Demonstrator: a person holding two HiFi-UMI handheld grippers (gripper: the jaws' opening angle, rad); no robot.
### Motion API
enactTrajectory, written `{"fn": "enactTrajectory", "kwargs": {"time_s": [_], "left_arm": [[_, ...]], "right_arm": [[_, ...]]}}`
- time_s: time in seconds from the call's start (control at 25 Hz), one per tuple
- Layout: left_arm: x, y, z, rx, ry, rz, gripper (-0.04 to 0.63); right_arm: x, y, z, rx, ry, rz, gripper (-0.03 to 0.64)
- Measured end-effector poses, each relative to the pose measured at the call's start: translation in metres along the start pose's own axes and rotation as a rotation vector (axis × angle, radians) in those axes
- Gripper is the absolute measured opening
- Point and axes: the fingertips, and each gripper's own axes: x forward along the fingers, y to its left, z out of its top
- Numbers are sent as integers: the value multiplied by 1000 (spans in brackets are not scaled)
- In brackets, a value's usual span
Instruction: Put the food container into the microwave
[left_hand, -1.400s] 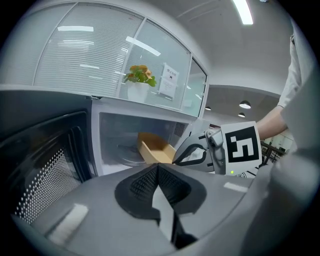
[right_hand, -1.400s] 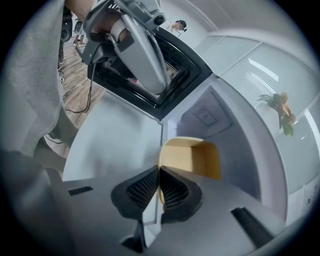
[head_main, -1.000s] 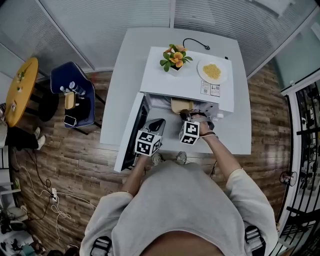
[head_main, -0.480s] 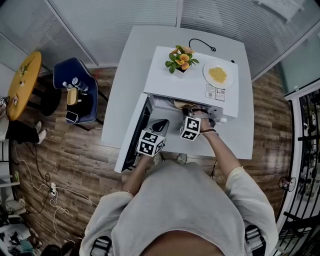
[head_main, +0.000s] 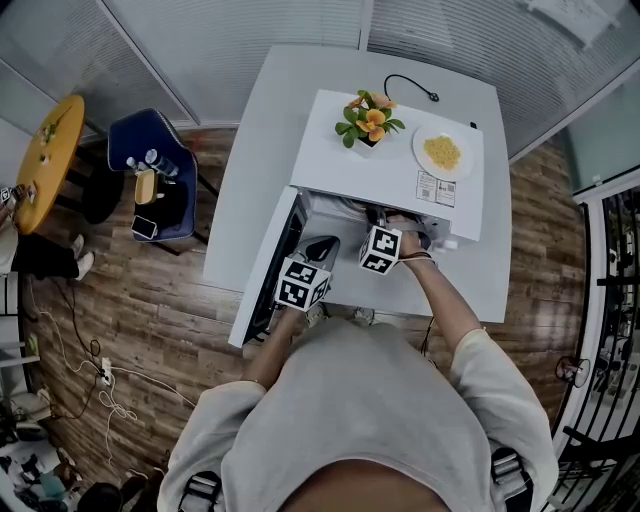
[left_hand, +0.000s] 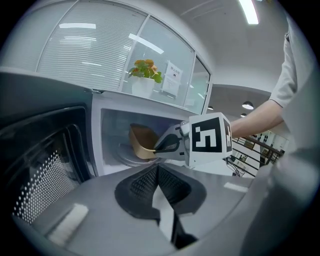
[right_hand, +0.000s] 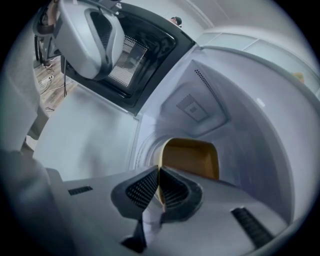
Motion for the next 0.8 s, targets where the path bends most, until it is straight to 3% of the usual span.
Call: {"fn": "enactTrajectory", "kwargs": {"time_s": [0.8], "left_arm": [[0,10,-5,-20,16,19,11]], "right_arm": [[23,-12,-5,9,24,-46,20]]}}
